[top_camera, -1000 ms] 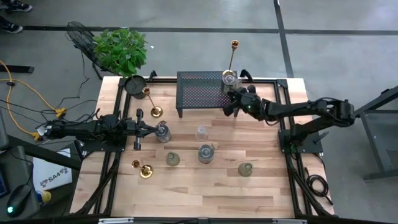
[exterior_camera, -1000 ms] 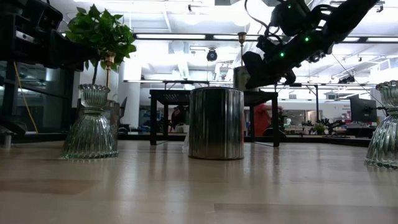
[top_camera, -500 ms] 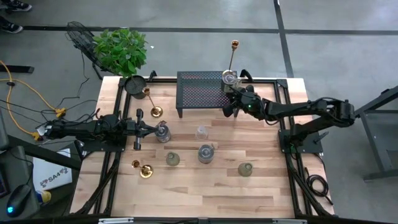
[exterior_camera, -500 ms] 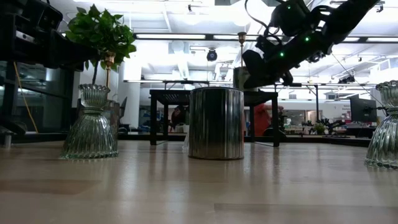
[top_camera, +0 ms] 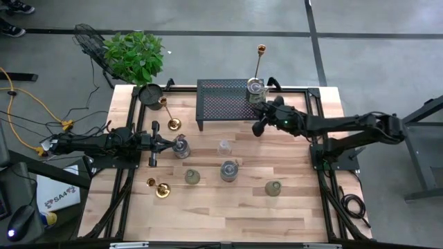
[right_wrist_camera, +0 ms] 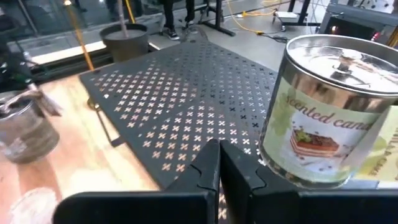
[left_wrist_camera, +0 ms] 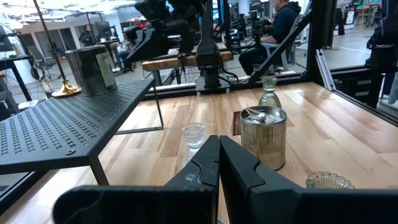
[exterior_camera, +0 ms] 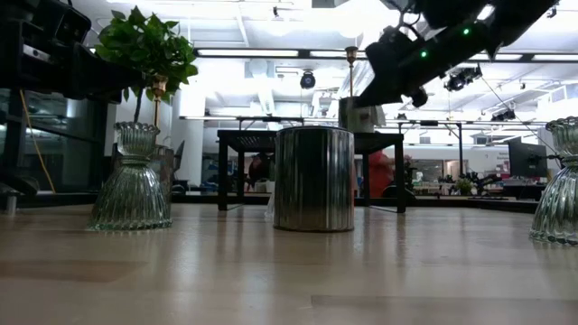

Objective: Pick & Place candle stick holders
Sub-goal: Put the bottom silver scented candle on the shelf aligned with the other silver scented candle on the shelf

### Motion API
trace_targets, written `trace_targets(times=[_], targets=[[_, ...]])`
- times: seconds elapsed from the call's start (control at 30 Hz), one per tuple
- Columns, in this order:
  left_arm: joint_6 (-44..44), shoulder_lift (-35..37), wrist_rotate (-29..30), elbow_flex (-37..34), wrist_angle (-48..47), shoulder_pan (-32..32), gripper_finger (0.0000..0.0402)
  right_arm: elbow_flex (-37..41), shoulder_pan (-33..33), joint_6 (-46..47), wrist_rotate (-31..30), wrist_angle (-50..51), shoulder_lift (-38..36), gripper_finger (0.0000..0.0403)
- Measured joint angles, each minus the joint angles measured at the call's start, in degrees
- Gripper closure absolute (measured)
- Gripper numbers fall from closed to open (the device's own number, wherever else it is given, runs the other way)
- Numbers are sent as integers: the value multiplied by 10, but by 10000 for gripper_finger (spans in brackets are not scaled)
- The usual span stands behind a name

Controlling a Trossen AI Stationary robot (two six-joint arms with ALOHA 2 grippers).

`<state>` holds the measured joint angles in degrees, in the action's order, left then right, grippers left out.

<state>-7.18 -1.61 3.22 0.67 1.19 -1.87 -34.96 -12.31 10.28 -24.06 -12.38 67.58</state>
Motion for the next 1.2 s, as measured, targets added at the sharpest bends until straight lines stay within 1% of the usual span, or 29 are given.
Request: trace_targets(times=[0.13, 0.43, 0.73, 0.97, 1.2], targets=[[0, 0, 0, 0, 0, 0, 402, 0, 12, 10, -12, 41, -31, 400], [0, 0, 0, 0, 0, 0, 402, 4, 47, -1, -5, 134, -100, 400], [0, 0, 0, 0, 0, 0, 402, 96, 51, -13, 102, 74, -195, 400], [0, 0, 0, 0, 0, 0, 402, 117, 51, -13, 165, 75, -251, 400], [-2, 0, 1, 0, 0, 0, 402, 154, 52, 13, 187, 79, -282, 400]])
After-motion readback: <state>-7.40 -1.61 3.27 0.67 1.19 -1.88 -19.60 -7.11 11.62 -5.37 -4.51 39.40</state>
